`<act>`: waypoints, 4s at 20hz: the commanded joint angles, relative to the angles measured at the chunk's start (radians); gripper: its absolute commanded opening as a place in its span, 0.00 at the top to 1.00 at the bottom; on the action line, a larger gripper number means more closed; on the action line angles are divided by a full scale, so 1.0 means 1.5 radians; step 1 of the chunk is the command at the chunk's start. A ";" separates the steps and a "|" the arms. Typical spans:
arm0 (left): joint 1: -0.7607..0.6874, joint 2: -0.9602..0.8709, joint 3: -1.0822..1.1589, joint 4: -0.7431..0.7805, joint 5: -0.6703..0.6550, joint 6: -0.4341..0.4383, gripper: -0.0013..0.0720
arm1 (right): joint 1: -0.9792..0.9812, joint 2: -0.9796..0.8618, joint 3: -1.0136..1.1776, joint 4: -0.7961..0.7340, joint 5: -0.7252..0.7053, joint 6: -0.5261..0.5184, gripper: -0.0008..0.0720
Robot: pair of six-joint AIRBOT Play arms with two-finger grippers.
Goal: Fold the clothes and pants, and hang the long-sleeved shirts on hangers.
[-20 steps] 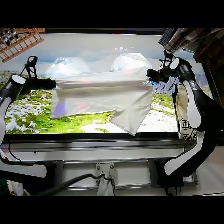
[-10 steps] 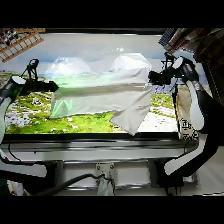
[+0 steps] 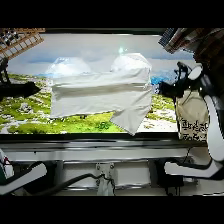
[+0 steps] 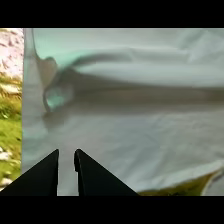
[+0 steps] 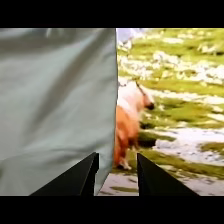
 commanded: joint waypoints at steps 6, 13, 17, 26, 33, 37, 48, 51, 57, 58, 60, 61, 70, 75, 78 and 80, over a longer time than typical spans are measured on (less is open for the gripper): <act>0.012 0.193 -0.288 -0.011 0.008 -0.061 0.58 | -0.005 0.086 -0.260 0.153 -0.133 -0.054 0.58; 0.012 0.194 -0.309 -0.013 0.013 -0.061 0.58 | 0.005 0.072 -0.261 0.154 -0.175 -0.053 0.50; 0.012 0.194 -0.309 -0.013 0.013 -0.061 0.58 | 0.039 0.071 -0.263 0.153 -0.183 -0.046 0.50; 0.012 0.194 -0.309 -0.013 0.012 -0.061 0.58 | 0.045 0.072 -0.281 0.069 -0.172 -0.010 0.51; 0.012 0.194 -0.309 -0.016 0.012 -0.061 0.58 | 0.045 0.071 -0.294 0.159 -0.231 -0.028 0.51; 0.012 0.194 -0.309 -0.016 0.012 -0.061 0.58 | 0.058 0.051 -0.294 0.168 -0.237 -0.034 0.51; 0.012 0.194 -0.310 -0.006 -0.012 -0.061 0.58 | 0.135 0.056 -0.294 0.175 -0.218 -0.029 0.88; 0.012 0.194 -0.333 0.010 -0.009 -0.075 0.54 | 0.135 0.061 -0.294 0.167 -0.218 -0.031 0.96; 0.012 0.194 -0.400 0.000 0.058 -0.108 0.31 | 0.135 0.062 -0.294 0.163 -0.218 -0.038 0.96; 0.012 0.194 -0.400 -0.001 0.083 -0.109 0.31 | 0.135 0.062 -0.294 0.164 -0.217 -0.043 0.96; 0.012 0.194 -0.400 -0.001 0.131 -0.123 0.37 | 0.135 0.062 -0.294 0.163 -0.215 -0.049 0.96; 0.012 0.193 -0.400 0.000 0.153 -0.134 0.37 | 0.135 0.062 -0.294 0.163 -0.215 -0.051 0.96; -0.004 0.119 -0.399 -0.056 0.221 -0.158 0.45 | 0.135 0.062 -0.294 0.163 -0.227 -0.067 0.96; -0.025 0.101 -0.399 -0.088 0.267 -0.158 0.56 | 0.135 0.062 -0.294 0.163 -0.230 -0.071 0.96; -0.026 0.081 -0.399 -0.113 0.274 -0.158 0.59 | 0.135 0.062 -0.294 0.164 -0.235 -0.071 0.96; -0.025 0.070 -0.399 -0.113 0.275 -0.157 0.69 | 0.135 0.062 -0.294 0.164 -0.237 -0.071 0.96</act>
